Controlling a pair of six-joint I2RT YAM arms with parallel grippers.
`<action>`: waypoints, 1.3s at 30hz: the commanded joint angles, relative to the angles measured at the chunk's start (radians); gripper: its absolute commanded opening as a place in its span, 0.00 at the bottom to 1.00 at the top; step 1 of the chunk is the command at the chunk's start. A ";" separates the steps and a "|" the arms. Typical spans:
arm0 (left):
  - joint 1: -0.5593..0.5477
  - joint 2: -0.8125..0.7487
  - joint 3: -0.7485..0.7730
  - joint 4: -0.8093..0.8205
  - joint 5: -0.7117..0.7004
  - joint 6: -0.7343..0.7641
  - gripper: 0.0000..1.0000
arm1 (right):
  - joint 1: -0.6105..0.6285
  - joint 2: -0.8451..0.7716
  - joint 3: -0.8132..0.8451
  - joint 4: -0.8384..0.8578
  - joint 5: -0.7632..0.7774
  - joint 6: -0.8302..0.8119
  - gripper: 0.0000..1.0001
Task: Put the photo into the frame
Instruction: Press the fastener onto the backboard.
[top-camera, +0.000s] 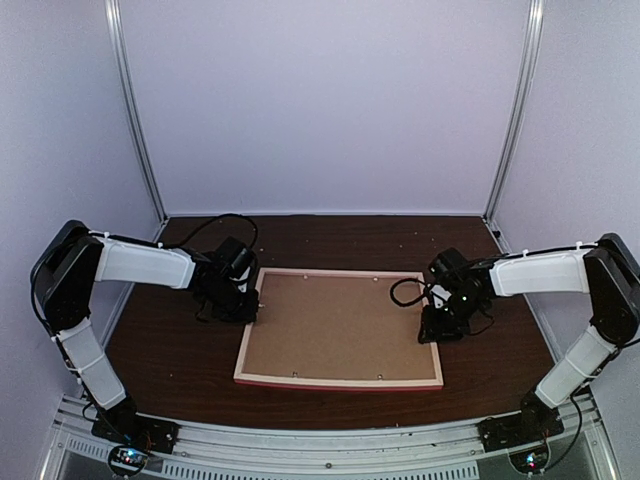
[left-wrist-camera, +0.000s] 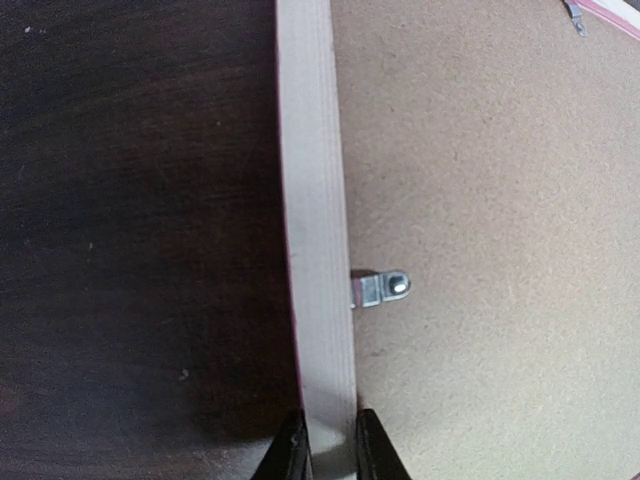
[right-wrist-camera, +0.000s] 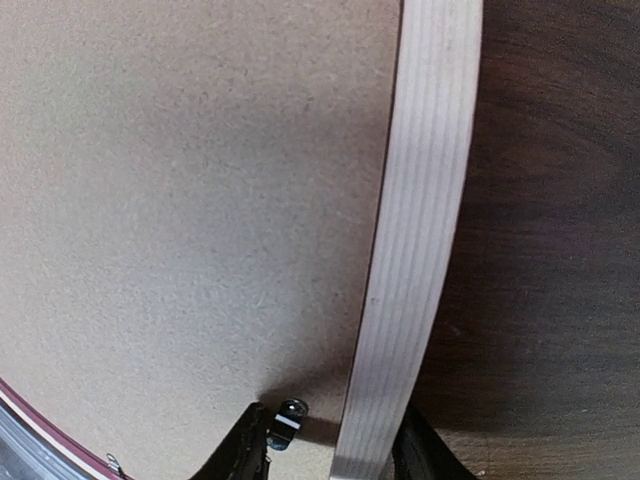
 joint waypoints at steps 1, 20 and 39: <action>-0.019 0.008 -0.013 -0.049 0.032 0.024 0.17 | 0.010 0.036 0.009 0.012 0.017 -0.069 0.38; -0.019 0.008 -0.009 -0.056 0.032 0.033 0.17 | -0.038 0.130 0.068 -0.011 -0.076 -0.230 0.29; -0.019 0.016 0.007 -0.066 0.038 0.044 0.16 | -0.085 0.162 0.106 0.018 -0.163 -0.269 0.26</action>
